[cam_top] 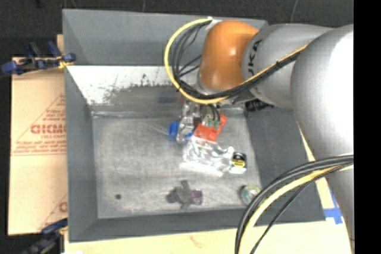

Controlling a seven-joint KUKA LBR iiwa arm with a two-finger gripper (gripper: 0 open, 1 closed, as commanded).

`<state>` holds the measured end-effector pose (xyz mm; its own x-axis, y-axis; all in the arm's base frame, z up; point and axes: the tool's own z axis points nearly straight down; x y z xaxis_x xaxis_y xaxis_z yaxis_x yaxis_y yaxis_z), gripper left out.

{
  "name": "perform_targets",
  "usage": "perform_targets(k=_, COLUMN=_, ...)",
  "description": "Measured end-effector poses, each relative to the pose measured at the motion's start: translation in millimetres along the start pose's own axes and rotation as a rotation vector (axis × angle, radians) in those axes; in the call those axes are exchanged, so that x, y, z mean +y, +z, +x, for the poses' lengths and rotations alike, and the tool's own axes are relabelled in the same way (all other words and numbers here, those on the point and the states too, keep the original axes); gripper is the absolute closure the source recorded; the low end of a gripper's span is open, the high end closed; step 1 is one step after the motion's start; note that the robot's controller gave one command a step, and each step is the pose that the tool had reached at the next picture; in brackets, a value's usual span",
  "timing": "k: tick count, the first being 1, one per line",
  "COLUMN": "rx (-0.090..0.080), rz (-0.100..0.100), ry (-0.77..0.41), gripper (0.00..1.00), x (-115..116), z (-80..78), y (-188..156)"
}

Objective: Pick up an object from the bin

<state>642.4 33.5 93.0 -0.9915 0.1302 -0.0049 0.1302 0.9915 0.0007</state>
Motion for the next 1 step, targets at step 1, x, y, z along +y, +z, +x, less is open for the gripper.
perform_targets(k=1, rx=-0.007, rz=0.002, ry=-0.346, gripper=1.00, x=-40.7, z=2.9, y=-170.3)
